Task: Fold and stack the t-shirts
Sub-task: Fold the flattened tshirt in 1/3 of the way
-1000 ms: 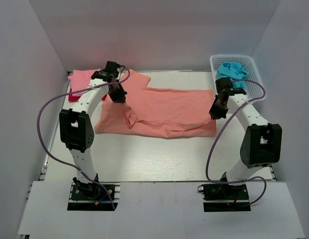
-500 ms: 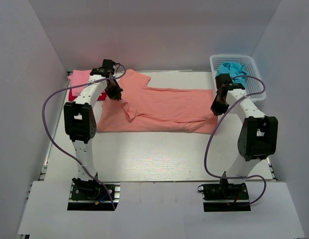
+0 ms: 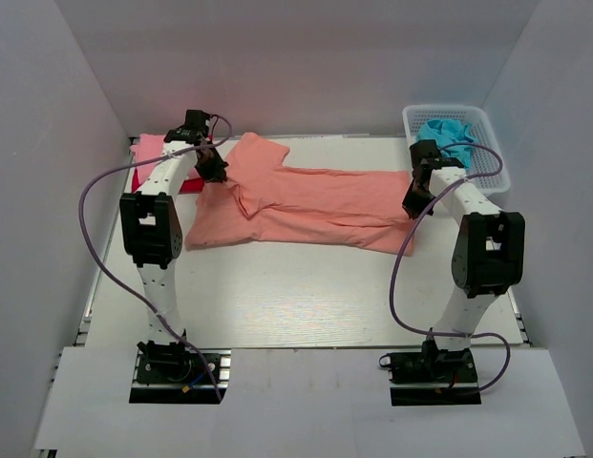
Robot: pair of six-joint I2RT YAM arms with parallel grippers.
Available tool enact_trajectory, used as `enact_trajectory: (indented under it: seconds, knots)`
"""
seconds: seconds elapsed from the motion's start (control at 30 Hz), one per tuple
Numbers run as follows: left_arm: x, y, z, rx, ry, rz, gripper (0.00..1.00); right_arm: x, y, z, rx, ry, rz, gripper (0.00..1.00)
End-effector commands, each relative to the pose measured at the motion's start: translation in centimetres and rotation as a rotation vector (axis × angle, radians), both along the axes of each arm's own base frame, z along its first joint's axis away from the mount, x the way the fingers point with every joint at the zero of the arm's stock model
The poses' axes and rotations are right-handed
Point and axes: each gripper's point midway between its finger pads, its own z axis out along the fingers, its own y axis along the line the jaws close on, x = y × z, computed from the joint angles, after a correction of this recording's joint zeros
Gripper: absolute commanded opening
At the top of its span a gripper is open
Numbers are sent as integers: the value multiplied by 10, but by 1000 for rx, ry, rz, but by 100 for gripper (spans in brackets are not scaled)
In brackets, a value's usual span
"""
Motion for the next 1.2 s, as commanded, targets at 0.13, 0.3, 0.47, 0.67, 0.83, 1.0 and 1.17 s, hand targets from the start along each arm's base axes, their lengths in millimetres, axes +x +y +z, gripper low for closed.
enact_trajectory:
  seconds: [0.13,0.3,0.47,0.67,0.83,1.0,1.17]
  knots:
    - [49,-17,12,-60,-153,-84,84,38,-6,21,-41,-117,-5,53]
    - [47,-9,52,-32,-224,-105,100,35,26,37,74,-148,135,77]
    - [-5,-8,46,-3,-170,-115,100,8,58,44,191,-199,250,90]
    - [-67,-13,-12,-103,-70,-95,100,-13,90,17,286,-156,333,90]
    - [-87,8,-60,-31,38,-29,100,-21,94,-23,315,-76,306,90]
    - [-127,35,-99,54,184,51,100,-44,76,-69,263,40,215,90]
    - [-195,72,-103,165,293,177,100,-84,56,-88,198,122,161,90]
